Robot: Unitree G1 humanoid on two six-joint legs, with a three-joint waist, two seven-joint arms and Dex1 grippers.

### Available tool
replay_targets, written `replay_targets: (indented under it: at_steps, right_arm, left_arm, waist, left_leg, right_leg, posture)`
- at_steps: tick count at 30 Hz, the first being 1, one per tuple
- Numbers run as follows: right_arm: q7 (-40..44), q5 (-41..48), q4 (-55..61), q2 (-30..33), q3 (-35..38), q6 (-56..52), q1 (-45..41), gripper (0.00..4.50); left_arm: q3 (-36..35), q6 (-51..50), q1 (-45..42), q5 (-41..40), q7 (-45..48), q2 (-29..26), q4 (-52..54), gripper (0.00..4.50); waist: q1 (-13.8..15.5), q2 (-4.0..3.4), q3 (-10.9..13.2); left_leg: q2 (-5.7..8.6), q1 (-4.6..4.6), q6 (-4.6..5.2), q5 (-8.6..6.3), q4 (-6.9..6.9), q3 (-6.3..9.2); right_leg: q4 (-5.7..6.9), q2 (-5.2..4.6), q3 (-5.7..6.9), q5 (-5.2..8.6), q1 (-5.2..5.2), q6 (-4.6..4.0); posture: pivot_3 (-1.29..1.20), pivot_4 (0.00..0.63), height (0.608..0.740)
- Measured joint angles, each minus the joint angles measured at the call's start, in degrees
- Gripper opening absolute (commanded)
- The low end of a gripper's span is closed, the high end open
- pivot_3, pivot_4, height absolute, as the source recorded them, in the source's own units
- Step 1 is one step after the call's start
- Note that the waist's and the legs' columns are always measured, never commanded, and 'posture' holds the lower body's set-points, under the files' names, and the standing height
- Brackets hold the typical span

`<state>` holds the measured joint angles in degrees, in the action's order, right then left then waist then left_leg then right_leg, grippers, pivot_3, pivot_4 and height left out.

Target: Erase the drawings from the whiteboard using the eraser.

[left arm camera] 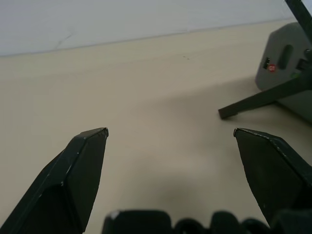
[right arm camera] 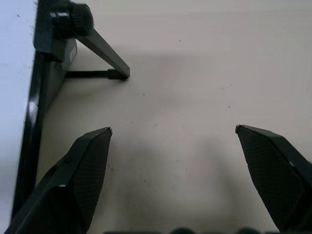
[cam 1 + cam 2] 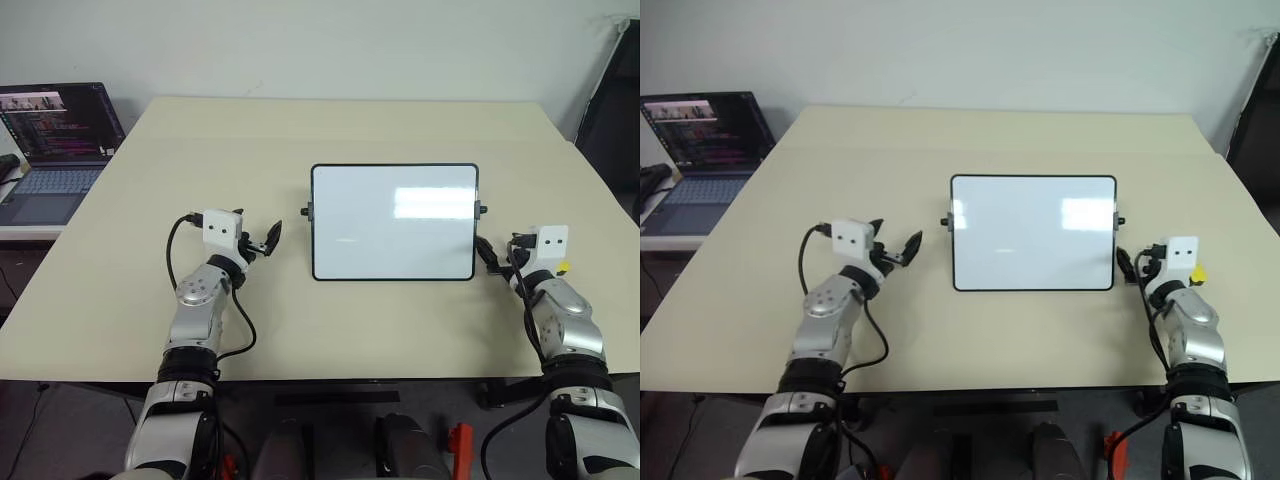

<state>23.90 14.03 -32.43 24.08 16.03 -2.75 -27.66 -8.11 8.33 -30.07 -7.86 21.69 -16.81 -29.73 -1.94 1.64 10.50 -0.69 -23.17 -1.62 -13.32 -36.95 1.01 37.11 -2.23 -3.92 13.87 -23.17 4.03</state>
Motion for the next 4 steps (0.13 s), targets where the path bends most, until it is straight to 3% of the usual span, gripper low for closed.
replay_targets:
  at_steps: [4]
  right_arm:
    - [-1.6,-1.0,-0.7,-0.1,-0.4,1.2,-0.5,4.47]
  left_arm:
    - [0.3,1.6,0.0,0.2,-1.4,2.1,-0.7,4.5]
  waist:
    - [0.1,0.0,0.0]
  left_leg:
    - [0.0,-0.01,0.0,0.0,0.01,0.02]
  right_leg:
    - [0.0,0.0,0.01,-0.01,0.0,0.0]
  posture:
    - [0.0,0.15,0.74]
